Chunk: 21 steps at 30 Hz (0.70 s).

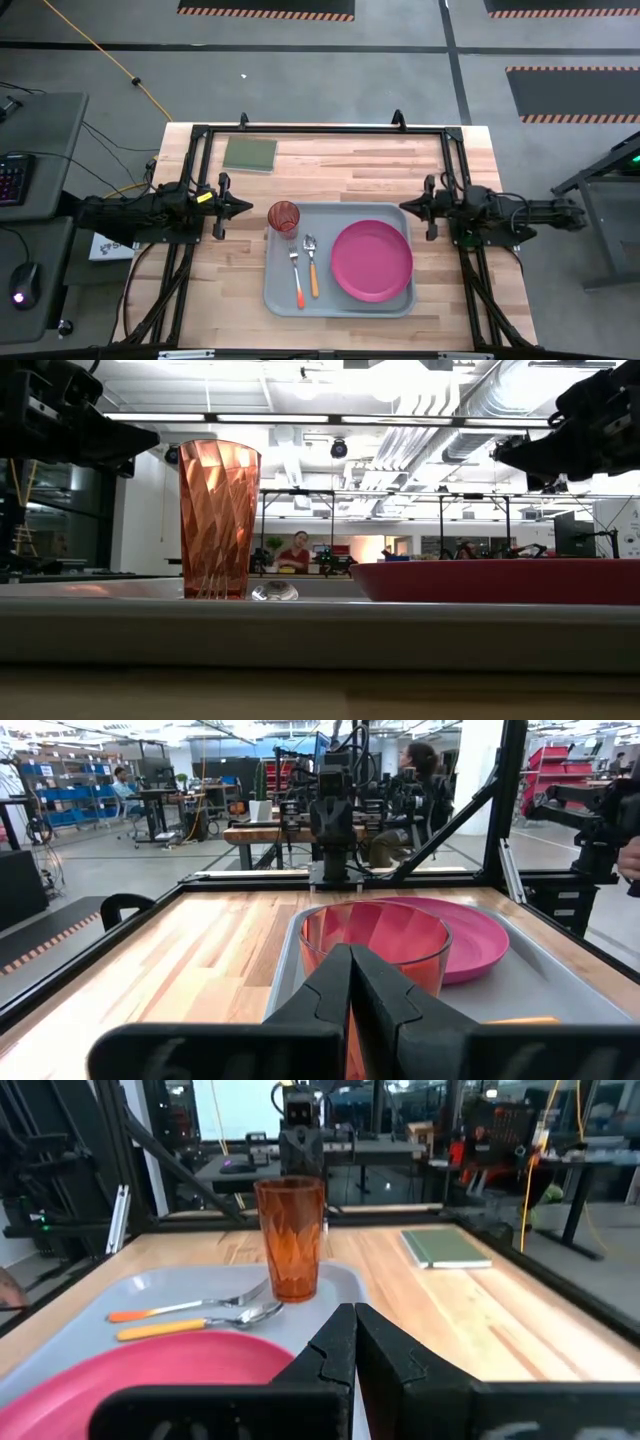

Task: Pick and place plate/cup/fork/spoon on tray
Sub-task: Return to Home Position

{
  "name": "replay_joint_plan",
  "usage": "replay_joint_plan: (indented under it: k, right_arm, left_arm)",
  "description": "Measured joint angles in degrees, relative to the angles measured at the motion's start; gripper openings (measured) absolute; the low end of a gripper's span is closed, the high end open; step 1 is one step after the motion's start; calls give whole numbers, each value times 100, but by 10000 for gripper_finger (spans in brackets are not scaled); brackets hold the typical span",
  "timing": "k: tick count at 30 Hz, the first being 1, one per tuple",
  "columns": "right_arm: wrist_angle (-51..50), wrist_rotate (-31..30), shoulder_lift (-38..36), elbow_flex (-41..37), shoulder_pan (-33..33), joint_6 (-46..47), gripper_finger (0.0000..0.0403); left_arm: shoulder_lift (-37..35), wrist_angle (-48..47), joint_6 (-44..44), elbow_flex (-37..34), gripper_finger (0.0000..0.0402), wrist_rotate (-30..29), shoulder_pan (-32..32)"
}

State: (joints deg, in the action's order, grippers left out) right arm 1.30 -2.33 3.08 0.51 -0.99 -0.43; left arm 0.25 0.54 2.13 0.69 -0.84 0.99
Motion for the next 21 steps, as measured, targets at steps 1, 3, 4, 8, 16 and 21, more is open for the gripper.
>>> replay_joint_plan:
  k: [1, 3, 4, 8, 16, 21]
  right_arm:
    - [0, 0, 57, 0, 0, 32, 0]
    - [-2, 0, 181, 0, 0, 163, 0]
    - [-2, 0, 239, 0, 0, 236, 0]
    - [-2, 2, 430, 0, 0, 539, 0]
    - [-2, 1, 517, 0, 0, 597, 0]
    - [-2, 0, 517, -2, 0, 597, 0]
  left_arm:
    - [0, 2, 0, 0, 1, 0, 0]
    - [0, 0, 0, 0, 1, 0, 0]
    - [0, 1, 0, 0, 1, 0, 0]
    - [0, 1, 0, 0, 1, 0, 0]
    - [0, 0, 0, 0, 1, 0, 0]
    - [0, 2, 0, 0, 1, 0, -2]
